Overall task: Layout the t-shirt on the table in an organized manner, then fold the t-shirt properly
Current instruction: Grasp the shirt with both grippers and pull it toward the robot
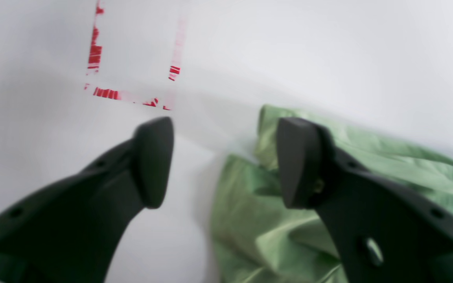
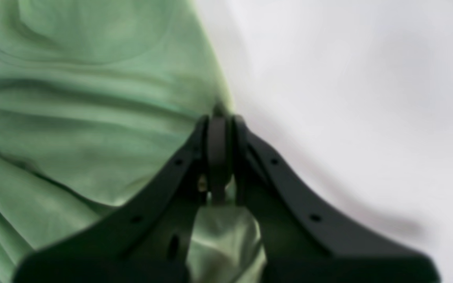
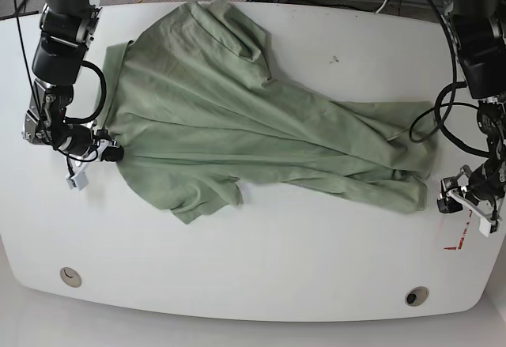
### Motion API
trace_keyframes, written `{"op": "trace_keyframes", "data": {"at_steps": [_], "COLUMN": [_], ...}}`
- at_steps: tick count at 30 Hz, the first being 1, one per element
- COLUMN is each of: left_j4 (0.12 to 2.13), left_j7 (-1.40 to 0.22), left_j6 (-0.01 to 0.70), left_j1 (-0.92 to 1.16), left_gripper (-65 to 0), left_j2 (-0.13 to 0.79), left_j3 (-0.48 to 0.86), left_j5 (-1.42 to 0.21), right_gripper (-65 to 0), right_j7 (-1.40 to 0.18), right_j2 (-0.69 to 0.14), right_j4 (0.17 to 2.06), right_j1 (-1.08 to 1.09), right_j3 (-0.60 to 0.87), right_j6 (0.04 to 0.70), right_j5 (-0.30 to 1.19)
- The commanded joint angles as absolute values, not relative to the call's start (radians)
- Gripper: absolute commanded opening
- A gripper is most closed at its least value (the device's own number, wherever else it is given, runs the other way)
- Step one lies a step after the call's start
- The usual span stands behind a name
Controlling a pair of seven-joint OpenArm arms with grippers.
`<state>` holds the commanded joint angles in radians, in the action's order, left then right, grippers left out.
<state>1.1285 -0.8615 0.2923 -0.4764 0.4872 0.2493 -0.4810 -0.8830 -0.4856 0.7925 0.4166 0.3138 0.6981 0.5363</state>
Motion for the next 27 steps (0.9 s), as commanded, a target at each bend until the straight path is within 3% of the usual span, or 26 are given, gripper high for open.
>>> {"op": "trace_keyframes", "data": {"at_steps": [12,15,17,22,27], "left_j4": [1.159,1.224,1.277,1.409,1.526], "left_j7": [-0.835,-0.837,-0.855,-0.889,-0.923], "left_j6": [0.294,0.297,0.298,0.298,0.298], "left_j1": [-0.495,-0.487,-0.453,-0.394,-0.318], "left_gripper": [-22.5,-22.5,-22.5,-22.4,-22.2], "left_j2": [0.522,0.524,0.522,0.509,0.440], "left_j3": [0.249,0.249,0.251,0.246,0.243], "left_j5": [-0.483,-0.484,-0.486,-0.487,-0.495], "right_gripper": [-61.5,-52.0,-40.3,-18.9,-3.0], "right_j7": [-0.888,-0.898,-0.929,-0.977,-1.046], "right_j2": [-0.506,-0.509,-0.510,-0.512,-0.503], "right_j4": [0.871,0.940,1.001,1.145,1.305], "right_j1": [0.421,0.420,0.420,0.421,0.418], "right_j3": [0.314,0.314,0.317,0.317,0.318], "right_j6": [0.698,0.698,0.698,0.698,0.698], "right_j5": [0.536,0.538,0.538,0.538,0.539]}}
